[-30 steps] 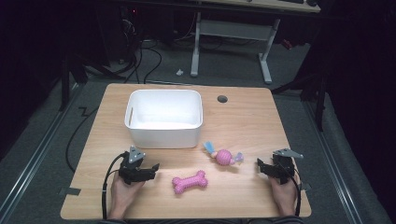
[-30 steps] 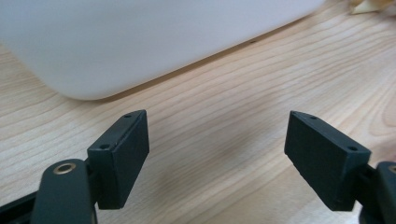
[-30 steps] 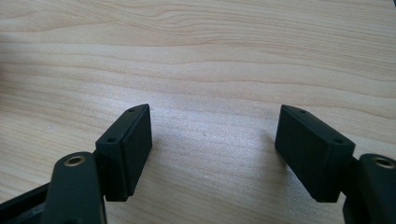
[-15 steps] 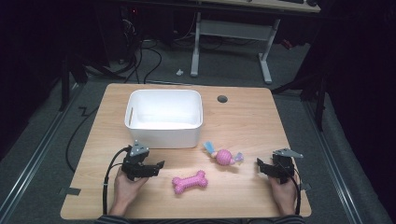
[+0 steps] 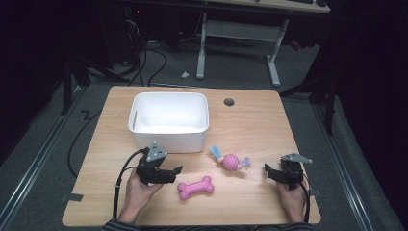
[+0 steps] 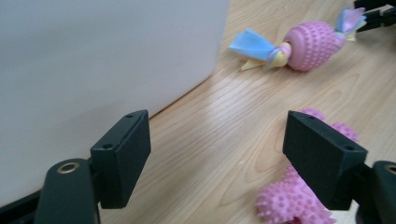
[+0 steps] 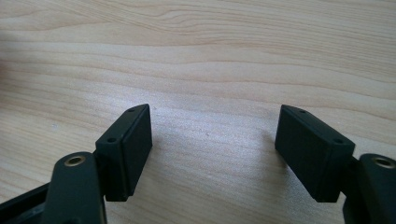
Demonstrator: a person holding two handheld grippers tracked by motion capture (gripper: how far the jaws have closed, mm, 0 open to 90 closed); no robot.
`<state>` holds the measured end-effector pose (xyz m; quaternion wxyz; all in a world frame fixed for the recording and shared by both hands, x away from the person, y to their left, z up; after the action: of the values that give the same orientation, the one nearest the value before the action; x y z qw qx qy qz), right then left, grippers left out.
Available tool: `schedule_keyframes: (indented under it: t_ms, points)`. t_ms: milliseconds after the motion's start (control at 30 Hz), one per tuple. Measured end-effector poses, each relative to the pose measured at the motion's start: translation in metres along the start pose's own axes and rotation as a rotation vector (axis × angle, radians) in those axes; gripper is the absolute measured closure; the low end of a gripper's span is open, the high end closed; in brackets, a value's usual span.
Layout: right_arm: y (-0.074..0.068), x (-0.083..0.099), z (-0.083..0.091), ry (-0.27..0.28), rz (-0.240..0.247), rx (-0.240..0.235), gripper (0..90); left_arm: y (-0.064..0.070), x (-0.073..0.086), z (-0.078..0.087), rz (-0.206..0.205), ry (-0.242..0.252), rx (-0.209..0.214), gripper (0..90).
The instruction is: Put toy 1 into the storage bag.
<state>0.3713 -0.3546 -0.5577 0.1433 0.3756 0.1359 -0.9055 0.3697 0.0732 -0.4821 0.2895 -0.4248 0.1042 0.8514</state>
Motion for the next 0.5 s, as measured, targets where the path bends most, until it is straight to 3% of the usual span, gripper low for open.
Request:
schedule_keyframes:
  t_ms: [133, 267, 467, 500]
  points:
    - [0.0, 0.0, 0.0, 0.0, 0.0, -0.001, 27.4, 0.01, -0.006, -0.002, -0.042, -0.011, 0.042, 26.8]
    - [0.0, 0.0, 0.0, 0.001, -0.002, -0.002, 27.7, 0.017, -0.01, -0.003, -0.065, -0.019, 0.05, 28.5]
    - [0.0, 0.0, 0.0, 0.001, -0.004, -0.002, 28.0, 0.039, -0.02, -0.011, -0.106, -0.029, 0.106, 27.5]
    - [0.0, 0.0, 0.0, 0.002, -0.004, -0.002, 28.1, 0.046, -0.022, -0.013, -0.13, -0.036, 0.121, 27.8]
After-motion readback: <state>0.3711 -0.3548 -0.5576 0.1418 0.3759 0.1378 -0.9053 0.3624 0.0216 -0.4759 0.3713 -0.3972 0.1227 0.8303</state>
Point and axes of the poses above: each handheld gripper's, and its own axes: z roughly backward along the jaws, x roughly out of its underside, y roughly to its right, the point moved 4 cm from there along -z, roughly forward along the jaws, and after that the axes turned 13 degrees about -x, right-handed, at the moved point
